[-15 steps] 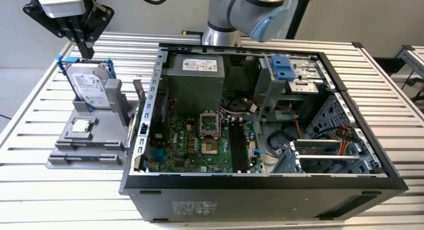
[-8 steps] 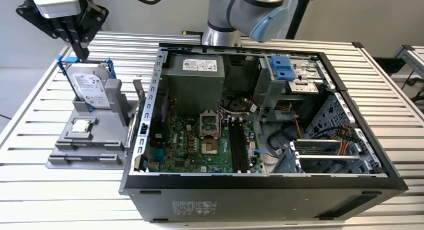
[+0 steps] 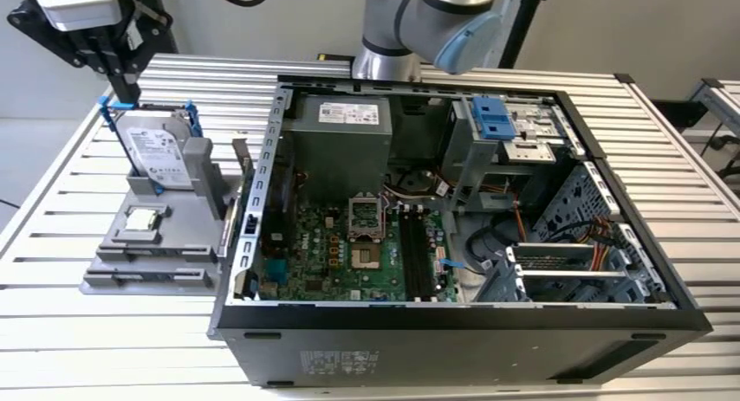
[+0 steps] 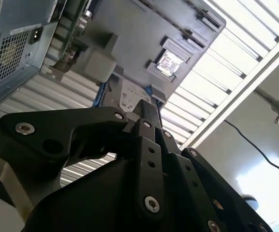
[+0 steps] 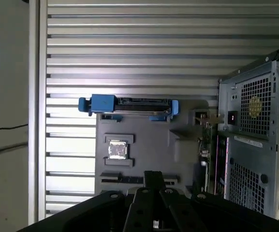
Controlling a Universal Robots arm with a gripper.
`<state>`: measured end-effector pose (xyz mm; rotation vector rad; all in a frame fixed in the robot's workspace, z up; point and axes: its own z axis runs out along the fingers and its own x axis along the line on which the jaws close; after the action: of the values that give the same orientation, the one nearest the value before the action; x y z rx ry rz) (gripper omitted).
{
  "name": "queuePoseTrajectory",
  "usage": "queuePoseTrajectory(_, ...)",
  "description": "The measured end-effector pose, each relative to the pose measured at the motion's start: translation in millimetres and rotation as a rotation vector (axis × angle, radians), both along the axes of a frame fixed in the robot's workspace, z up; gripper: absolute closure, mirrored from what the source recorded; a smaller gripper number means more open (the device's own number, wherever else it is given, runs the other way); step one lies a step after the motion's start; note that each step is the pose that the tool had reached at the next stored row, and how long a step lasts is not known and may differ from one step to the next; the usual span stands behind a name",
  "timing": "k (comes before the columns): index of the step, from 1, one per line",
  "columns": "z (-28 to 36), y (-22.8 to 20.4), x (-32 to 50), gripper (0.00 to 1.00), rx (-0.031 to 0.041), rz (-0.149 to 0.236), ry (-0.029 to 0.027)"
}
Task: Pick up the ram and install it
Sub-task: 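Reach for the ram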
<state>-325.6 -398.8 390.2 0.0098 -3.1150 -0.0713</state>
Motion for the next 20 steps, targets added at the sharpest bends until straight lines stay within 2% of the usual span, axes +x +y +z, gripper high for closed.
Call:
queuePoseTrajectory(6, -0.1, 0.0, -5.3, 1.00, -0.0001, 0.033, -0.0014)
queuePoseTrajectory(7, -0.1, 0.0, -5.7, 1.00, -0.0002, 0.038, -0.0053)
queuePoseTrajectory(9, -0.1, 0.0, -6.2, 1.00, -0.0004, 0.046, -0.0188)
queuePoseTrajectory(10, -0.1, 0.0, -7.3, 1.00, -0.0005, 0.048, -0.0237)
queuePoseTrajectory(15, -0.1, 0.0, -12.4, 1.00, -0.0005, 0.047, -0.0248)
queuePoseTrajectory(18, -0.1, 0.0, -12.7, 1.00, -0.0006, 0.046, -0.0248)
queuePoseTrajectory(20, -0.4, -0.1, -12.9, 1.00, -0.0007, 0.032, -0.0247)
